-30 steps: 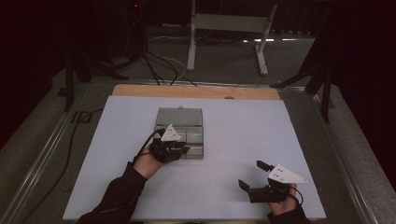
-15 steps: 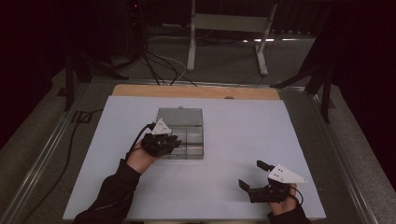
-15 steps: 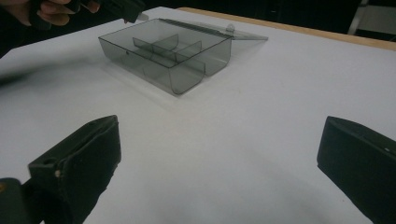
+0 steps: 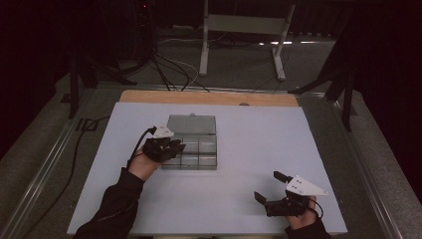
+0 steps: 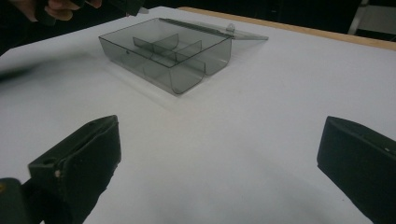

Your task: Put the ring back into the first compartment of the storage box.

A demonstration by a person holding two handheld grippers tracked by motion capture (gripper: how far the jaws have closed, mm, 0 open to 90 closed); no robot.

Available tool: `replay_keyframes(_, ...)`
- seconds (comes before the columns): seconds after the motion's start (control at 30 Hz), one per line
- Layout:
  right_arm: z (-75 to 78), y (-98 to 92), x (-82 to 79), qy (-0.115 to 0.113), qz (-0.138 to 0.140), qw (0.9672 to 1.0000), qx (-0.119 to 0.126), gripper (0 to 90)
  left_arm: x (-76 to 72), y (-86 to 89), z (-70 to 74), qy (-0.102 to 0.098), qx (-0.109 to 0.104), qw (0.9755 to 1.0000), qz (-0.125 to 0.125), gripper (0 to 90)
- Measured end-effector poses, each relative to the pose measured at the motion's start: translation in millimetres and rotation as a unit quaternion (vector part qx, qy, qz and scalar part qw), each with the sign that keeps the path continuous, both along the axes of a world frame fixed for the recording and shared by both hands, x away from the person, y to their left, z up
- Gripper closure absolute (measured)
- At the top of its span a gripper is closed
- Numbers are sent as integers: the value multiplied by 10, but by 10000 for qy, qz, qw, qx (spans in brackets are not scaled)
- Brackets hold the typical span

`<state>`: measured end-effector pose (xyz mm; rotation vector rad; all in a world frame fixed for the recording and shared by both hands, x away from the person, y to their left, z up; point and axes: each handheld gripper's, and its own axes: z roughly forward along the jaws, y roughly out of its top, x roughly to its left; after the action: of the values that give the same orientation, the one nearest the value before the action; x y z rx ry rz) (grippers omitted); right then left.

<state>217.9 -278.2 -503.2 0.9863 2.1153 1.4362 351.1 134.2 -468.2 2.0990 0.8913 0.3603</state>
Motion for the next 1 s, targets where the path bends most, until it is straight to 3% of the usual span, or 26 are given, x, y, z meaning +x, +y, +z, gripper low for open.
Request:
replay_keyframes(0.53,-6,4,4,18,4,10000,-21,0,143,176,-106,82,-43,9994,325,733)
replay_keyframes(0.77,-13,8,6,39,9,10000,-40,0,208,214,-179,175,-94,9990,401,733)
replay_keyframes(1.0,-15,10,5,33,15,10000,-55,0,244,202,-245,200,-15,9988,441,732)
